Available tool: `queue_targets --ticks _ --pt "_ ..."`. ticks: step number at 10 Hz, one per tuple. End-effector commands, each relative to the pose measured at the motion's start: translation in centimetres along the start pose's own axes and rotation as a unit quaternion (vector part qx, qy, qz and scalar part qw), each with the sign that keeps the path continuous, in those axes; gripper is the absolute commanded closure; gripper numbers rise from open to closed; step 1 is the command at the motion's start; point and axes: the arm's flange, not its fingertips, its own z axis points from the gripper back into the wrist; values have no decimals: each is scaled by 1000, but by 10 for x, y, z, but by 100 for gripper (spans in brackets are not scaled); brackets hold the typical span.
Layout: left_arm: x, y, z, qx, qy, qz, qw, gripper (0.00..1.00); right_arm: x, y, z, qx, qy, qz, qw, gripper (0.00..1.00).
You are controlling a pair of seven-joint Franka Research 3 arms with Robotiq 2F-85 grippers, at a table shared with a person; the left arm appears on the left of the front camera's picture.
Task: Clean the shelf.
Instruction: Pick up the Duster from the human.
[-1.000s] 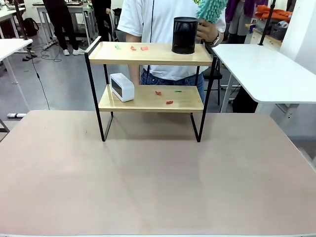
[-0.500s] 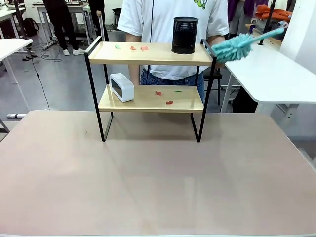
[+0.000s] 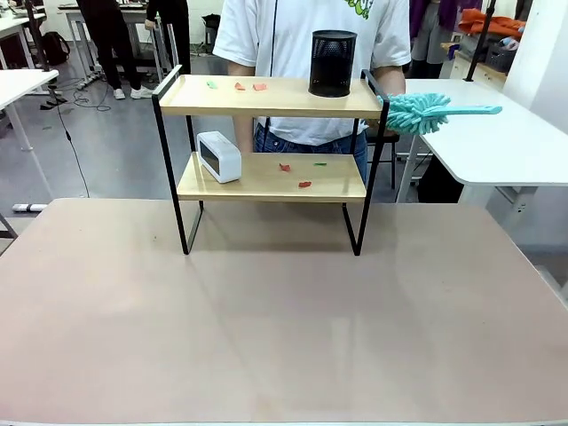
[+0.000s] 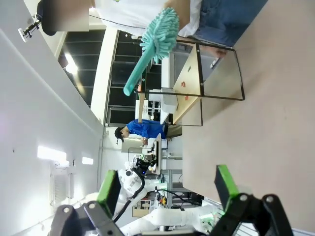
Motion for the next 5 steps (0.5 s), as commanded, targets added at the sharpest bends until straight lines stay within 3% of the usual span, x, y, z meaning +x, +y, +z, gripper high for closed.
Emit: queue_targets --ticks 1,2,5 --pt "0 1 0 -9 -2 -13 1000 0 14 16 -24 -14 13 -18 1000 0" --pt "0 1 0 -9 -2 -13 1000 0 24 37 -46 -28 -2 -6 1000 0" --pt "0 1 0 -9 -2 -13 1000 0 49 86 -134 -27 46 -6 999 0"
